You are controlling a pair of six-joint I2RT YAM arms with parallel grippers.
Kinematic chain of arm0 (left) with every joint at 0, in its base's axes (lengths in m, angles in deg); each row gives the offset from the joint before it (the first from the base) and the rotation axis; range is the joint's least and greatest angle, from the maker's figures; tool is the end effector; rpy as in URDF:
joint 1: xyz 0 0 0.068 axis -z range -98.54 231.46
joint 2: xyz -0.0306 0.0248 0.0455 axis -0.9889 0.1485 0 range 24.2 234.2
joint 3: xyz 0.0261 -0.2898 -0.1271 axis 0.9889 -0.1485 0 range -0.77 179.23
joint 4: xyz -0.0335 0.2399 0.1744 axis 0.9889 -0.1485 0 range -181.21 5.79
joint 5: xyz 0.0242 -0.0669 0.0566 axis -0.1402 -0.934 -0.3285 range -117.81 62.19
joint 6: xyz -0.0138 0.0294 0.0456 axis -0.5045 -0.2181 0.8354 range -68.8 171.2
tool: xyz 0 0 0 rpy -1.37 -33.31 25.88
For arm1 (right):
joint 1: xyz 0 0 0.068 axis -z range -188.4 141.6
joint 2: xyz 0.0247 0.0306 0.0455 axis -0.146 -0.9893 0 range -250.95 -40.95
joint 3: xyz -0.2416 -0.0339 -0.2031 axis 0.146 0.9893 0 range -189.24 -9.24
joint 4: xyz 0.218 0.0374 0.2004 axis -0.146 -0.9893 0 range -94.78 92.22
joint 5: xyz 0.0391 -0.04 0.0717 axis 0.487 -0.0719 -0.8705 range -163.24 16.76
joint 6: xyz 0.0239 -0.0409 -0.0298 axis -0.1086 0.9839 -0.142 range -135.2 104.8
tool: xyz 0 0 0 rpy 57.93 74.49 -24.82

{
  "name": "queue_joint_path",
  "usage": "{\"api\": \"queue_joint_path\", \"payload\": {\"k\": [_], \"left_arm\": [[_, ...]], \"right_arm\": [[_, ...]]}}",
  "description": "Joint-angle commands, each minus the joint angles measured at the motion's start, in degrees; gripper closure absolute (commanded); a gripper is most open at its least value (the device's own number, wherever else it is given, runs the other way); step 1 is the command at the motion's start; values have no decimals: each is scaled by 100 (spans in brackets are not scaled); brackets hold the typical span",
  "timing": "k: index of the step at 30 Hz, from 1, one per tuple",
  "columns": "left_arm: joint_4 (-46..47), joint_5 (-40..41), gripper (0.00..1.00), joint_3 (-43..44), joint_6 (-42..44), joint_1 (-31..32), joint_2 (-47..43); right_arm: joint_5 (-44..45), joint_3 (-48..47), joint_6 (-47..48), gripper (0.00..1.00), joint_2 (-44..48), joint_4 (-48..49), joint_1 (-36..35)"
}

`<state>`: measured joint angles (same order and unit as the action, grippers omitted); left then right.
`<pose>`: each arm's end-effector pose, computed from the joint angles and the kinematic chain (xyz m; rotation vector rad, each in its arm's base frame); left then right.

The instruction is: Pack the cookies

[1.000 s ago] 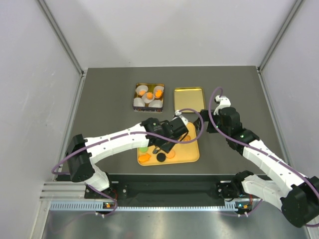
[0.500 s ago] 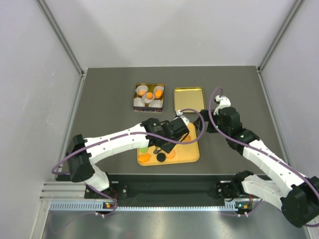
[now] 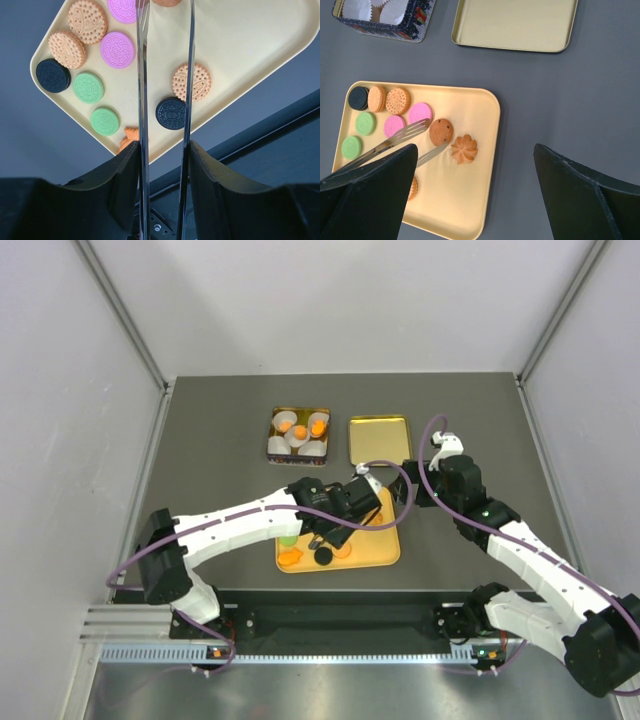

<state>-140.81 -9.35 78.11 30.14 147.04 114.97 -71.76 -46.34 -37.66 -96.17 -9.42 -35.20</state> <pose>0.1579 -0.3183 0.3207 0.9286 2.4846 -0.0321 0.2055 0.1027 0.2807 -0.0649 2.1274 0.4897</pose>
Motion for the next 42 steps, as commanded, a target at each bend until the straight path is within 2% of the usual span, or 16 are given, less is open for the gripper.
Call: {"api": "queue_joint_path", "payload": {"k": [1,31,42], "left_arm": [[184,-26,53,190,58,34,65],[158,79,53,313,155,42,267],[88,140,59,427,190,34,241]], "right_arm": [[63,10,101,0,126,118,53],[37,10,101,0,126,109,53],[28,1,101,0,134,109,53]]}}
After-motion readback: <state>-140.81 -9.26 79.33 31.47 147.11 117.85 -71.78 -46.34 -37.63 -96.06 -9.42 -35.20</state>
